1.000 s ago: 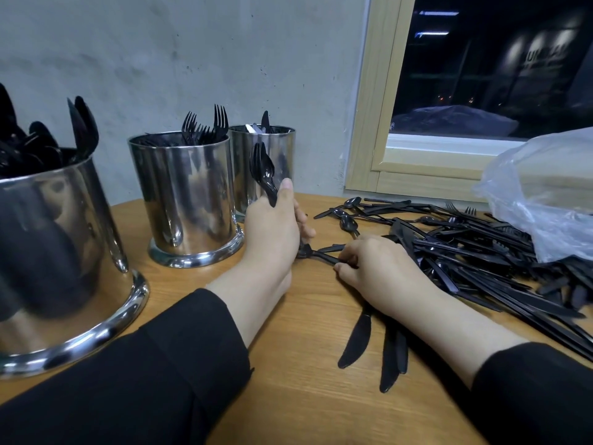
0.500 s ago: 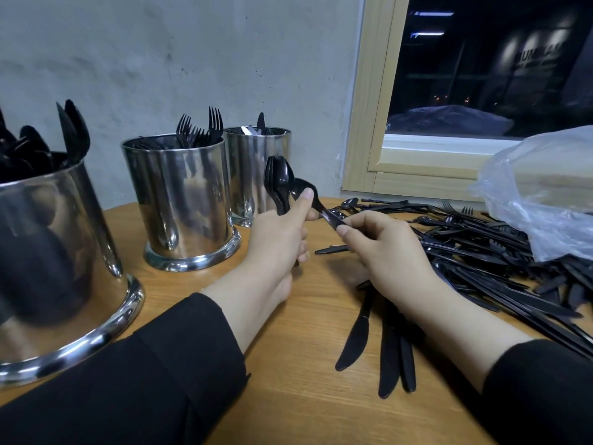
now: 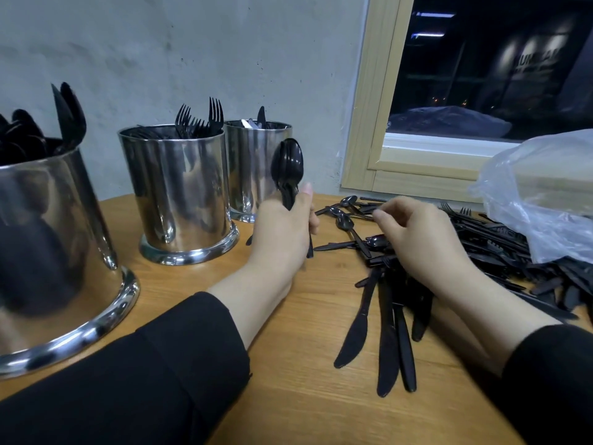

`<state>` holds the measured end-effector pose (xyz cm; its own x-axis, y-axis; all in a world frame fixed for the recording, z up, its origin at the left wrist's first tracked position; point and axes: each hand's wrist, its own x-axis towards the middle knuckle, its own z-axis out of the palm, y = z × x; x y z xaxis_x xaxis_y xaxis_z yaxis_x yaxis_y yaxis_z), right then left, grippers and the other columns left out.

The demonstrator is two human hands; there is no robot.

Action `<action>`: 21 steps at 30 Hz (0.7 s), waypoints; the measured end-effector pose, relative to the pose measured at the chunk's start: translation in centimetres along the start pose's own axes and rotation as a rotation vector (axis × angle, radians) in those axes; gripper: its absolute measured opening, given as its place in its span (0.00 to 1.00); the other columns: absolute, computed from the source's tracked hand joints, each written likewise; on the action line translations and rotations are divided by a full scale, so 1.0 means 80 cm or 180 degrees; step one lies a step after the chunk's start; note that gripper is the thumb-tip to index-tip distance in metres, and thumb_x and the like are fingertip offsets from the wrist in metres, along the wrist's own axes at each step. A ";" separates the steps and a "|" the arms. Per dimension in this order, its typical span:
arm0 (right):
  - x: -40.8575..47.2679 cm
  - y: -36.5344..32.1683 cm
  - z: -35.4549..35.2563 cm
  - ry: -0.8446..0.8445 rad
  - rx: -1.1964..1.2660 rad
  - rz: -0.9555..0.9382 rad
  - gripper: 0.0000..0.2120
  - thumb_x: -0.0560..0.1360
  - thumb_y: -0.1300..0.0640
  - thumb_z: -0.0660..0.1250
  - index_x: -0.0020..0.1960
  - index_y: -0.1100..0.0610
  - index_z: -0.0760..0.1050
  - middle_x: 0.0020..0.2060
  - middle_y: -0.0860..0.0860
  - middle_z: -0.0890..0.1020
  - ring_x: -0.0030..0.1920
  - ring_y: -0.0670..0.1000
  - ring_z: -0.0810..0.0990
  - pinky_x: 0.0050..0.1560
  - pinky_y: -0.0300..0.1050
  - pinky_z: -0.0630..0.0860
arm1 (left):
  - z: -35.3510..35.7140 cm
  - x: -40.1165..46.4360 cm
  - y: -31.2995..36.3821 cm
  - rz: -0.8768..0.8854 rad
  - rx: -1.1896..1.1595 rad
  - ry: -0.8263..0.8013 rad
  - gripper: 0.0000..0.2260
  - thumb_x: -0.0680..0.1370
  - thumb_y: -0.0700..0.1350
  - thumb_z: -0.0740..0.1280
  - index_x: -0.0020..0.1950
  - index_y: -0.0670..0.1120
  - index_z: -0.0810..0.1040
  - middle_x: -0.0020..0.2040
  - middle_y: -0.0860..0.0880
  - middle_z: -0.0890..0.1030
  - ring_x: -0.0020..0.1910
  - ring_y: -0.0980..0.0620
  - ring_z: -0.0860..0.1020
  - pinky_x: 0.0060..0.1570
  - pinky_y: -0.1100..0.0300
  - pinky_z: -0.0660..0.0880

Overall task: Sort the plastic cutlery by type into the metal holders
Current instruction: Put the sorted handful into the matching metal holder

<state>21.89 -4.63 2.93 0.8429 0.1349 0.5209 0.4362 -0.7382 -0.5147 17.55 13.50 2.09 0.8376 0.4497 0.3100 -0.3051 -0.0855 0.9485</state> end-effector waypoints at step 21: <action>0.014 0.007 0.036 -0.0876 -0.1006 0.0052 0.15 0.77 0.54 0.69 0.63 0.54 0.81 0.53 0.55 0.84 0.57 0.57 0.80 0.57 0.51 0.78 | 0.002 -0.003 -0.024 -0.0730 -0.0257 -0.0575 0.15 0.81 0.55 0.68 0.43 0.45 0.78 0.30 0.51 0.70 0.26 0.54 0.69 0.28 0.60 0.67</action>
<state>24.00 -2.94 1.28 0.9203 0.2614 0.2910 0.3400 -0.9023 -0.2649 18.00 13.40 0.20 0.9536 0.2832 0.1020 -0.1278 0.0742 0.9890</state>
